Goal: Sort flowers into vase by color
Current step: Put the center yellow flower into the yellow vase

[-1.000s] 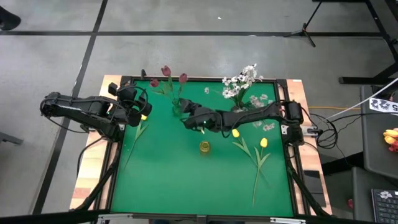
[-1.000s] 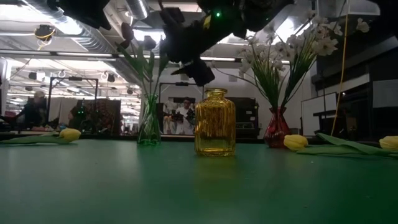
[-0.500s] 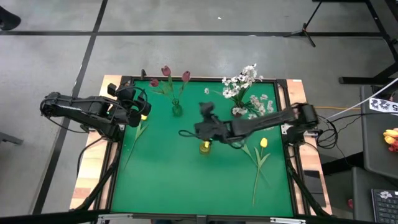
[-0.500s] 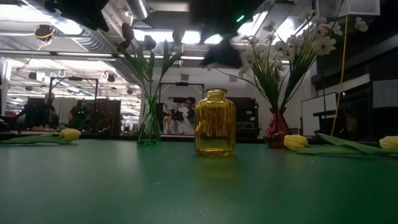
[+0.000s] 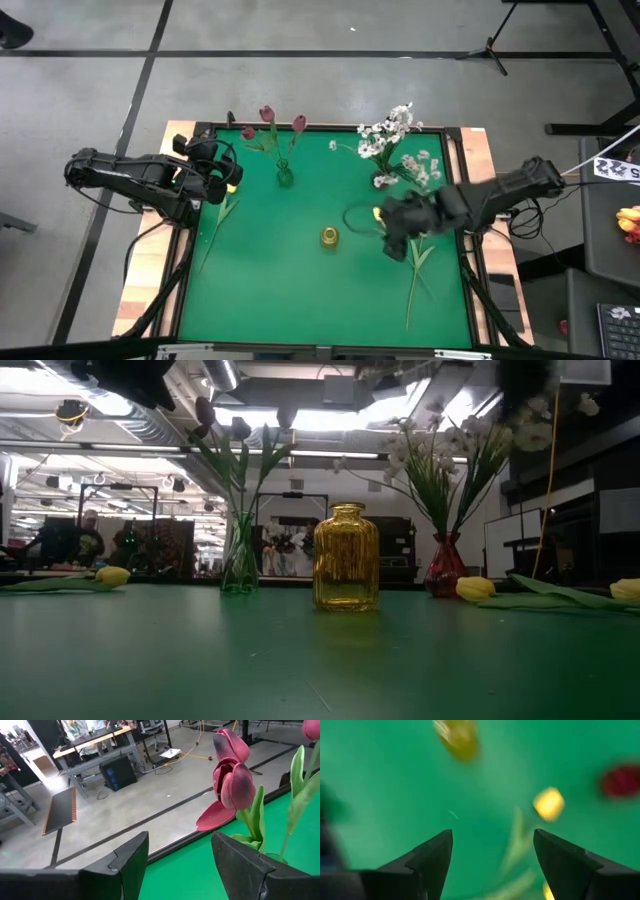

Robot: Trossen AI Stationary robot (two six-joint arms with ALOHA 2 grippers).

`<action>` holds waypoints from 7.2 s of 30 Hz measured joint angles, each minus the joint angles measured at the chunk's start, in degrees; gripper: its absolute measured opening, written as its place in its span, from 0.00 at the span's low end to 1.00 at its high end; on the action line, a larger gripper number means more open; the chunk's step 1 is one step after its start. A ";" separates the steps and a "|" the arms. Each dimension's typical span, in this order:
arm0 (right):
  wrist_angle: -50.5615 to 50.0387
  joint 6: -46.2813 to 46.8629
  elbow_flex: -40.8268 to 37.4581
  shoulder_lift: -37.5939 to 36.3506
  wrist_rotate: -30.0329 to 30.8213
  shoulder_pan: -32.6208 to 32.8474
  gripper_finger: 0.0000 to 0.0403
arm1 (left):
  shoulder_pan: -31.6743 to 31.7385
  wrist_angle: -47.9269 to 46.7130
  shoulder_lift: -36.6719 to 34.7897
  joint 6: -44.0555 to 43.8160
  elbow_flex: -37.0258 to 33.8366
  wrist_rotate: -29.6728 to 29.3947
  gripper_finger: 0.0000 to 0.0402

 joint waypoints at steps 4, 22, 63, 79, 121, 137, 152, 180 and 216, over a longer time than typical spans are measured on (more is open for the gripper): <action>-5.96 13.31 -5.49 -0.16 2.62 3.55 0.70 | 0.00 0.01 0.00 -0.92 0.00 0.28 0.53; 16.72 32.75 -27.76 -0.53 -10.87 13.55 0.70 | -0.15 0.15 0.02 -2.46 0.00 7.11 0.53; 15.93 58.12 -33.34 0.76 9.74 19.54 0.70 | -14.91 15.36 1.15 15.52 0.00 16.12 0.53; 20.90 41.79 -36.18 6.09 12.57 14.09 0.70 | -18.51 15.63 -0.22 16.54 0.00 13.05 0.53; 31.15 22.49 -22.01 9.85 30.79 8.98 0.02 | -18.51 12.22 -0.22 15.79 0.00 11.33 0.53; 67.54 -23.91 -14.74 9.74 64.16 14.35 0.03 | -18.49 12.44 -0.22 15.74 0.00 8.69 0.53; 119.44 -69.73 -20.08 9.72 13.57 5.84 0.01 | -18.49 12.44 -0.22 15.74 0.00 8.53 0.53; 156.53 -59.62 -39.37 16.15 10.17 -1.66 0.01 | -18.49 12.48 -0.22 15.56 0.00 7.40 0.53; 156.56 -47.96 -42.08 24.08 8.34 -6.39 0.01 | -18.49 12.44 -0.22 15.90 0.00 7.42 0.53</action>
